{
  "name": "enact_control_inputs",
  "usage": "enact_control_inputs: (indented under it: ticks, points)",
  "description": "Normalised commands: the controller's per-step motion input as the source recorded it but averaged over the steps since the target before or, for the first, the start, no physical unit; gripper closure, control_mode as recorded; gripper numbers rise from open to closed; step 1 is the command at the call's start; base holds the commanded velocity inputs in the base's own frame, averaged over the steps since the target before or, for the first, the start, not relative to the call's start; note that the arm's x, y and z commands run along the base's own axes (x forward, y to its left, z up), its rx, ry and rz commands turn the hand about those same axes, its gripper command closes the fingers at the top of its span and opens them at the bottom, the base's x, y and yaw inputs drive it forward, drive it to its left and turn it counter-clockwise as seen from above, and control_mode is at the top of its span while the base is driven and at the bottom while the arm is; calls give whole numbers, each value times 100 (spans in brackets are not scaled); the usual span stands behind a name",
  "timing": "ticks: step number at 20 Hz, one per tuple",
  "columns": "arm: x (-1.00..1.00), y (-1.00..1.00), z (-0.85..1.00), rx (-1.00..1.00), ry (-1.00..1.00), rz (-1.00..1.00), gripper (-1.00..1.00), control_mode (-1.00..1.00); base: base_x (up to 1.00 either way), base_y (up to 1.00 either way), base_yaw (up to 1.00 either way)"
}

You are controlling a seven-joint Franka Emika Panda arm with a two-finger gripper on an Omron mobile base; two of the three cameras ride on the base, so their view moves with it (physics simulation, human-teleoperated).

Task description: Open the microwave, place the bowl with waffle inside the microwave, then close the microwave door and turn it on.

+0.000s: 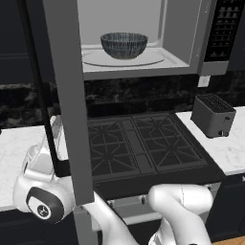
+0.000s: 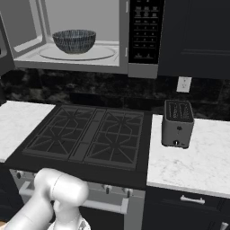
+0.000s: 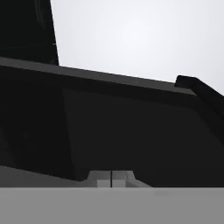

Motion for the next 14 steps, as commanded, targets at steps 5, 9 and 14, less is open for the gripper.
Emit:
enact_control_inputs:
  ticks: [5,9,14]
  points:
    - [0,-97,39,22,0,0,100,-100,0,0,0]
    - [0,-99,61,18,0,0,100,-100,0,0,0]
    - [8,-100,40,24,12,6,100,-100,0,0,0]
